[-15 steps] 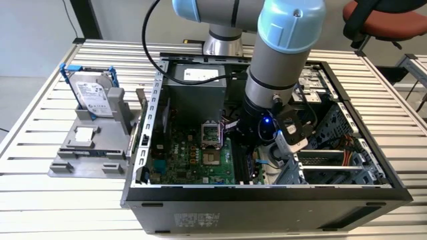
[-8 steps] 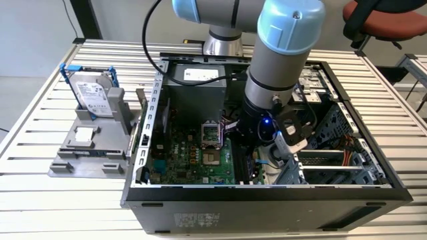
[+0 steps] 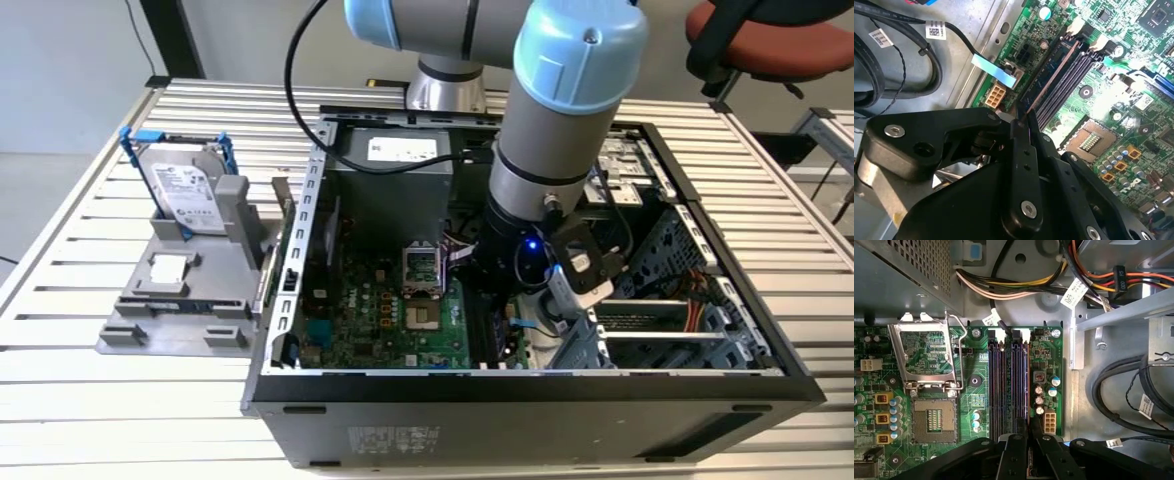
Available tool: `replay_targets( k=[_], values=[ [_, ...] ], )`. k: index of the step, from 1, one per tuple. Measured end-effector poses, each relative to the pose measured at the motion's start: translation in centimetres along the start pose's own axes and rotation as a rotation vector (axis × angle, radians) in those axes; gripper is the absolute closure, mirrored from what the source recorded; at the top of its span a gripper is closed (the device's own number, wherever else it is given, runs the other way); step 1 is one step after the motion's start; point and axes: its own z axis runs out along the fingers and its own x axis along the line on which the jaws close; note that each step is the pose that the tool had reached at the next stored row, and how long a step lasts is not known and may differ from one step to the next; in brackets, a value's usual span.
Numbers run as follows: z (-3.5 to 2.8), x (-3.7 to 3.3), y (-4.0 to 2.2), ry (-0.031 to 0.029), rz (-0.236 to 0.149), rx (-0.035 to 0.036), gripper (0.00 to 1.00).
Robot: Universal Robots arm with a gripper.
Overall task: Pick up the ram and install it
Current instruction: 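Insert the ram into the slot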
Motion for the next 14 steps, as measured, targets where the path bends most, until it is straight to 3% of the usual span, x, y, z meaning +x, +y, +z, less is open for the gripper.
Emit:
replay_targets(
  k=[3,4,12,14],
  values=[
    [0.00,0.00,0.00,0.0001,0.000,0.0009,0.00],
    [-0.27,-0.01,0.00,0.0000,0.001,0.0013,0.00],
    [-3.86,-0.12,0.00,0.0001,0.002,0.0016,0.00],
    [-4.00,-0.12,0.01,0.0000,0.002,0.0016,0.00]
  ],
)
